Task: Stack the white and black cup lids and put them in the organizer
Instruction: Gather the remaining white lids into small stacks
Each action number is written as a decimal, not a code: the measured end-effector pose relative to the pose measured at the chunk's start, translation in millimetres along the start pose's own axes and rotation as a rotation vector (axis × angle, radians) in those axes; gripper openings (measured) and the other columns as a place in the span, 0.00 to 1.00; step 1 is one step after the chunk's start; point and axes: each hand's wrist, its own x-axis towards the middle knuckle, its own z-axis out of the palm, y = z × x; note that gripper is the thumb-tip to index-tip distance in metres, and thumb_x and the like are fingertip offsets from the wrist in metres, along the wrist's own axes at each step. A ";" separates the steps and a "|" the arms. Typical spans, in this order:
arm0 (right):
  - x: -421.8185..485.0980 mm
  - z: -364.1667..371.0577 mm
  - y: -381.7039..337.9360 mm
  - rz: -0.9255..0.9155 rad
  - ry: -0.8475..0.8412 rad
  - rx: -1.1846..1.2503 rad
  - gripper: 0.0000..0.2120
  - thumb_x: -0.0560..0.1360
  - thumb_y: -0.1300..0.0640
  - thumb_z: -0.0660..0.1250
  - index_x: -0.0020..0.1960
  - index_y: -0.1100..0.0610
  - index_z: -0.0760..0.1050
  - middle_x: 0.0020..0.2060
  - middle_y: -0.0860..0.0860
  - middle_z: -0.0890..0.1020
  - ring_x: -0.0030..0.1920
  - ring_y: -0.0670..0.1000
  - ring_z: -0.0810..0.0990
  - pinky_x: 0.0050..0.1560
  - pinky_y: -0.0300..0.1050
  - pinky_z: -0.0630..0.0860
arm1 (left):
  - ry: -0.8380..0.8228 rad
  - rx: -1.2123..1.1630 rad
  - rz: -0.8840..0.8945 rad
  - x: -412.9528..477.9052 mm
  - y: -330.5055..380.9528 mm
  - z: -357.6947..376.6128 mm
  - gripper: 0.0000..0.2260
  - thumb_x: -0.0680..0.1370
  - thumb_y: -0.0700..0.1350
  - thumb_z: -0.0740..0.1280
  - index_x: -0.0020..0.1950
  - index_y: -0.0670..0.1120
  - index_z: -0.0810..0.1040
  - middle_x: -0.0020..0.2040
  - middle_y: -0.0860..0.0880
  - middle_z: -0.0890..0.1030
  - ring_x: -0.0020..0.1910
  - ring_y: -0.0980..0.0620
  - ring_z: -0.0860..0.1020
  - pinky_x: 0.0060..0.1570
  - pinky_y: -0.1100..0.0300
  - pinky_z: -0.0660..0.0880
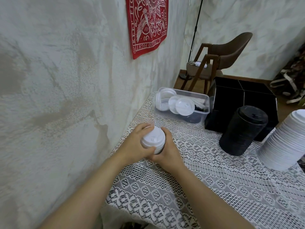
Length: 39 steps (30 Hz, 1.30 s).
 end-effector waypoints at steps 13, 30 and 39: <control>-2.1 3.6 2.0 -0.138 0.030 -0.076 0.49 0.62 0.49 0.78 0.76 0.52 0.58 0.72 0.47 0.61 0.73 0.46 0.61 0.72 0.43 0.61 | -0.059 -0.028 -0.024 -0.7 -3.8 4.7 0.40 0.60 0.59 0.64 0.71 0.46 0.70 0.67 0.57 0.64 0.67 0.59 0.64 0.67 0.67 0.63; -3.1 1.5 -2.0 -0.044 0.001 -0.046 0.41 0.69 0.45 0.77 0.74 0.43 0.57 0.66 0.39 0.68 0.66 0.42 0.69 0.66 0.41 0.68 | -0.070 -0.007 -0.195 -9.6 -45.6 15.4 0.47 0.60 0.55 0.75 0.74 0.66 0.54 0.66 0.56 0.73 0.66 0.46 0.70 0.63 0.42 0.72; -1.5 -7.3 -3.3 -0.041 0.031 0.054 0.38 0.69 0.50 0.77 0.72 0.41 0.59 0.66 0.43 0.69 0.66 0.45 0.70 0.68 0.48 0.71 | -0.053 -0.119 -0.175 -8.4 -24.7 15.7 0.43 0.63 0.45 0.80 0.73 0.56 0.61 0.63 0.57 0.75 0.60 0.56 0.75 0.53 0.61 0.76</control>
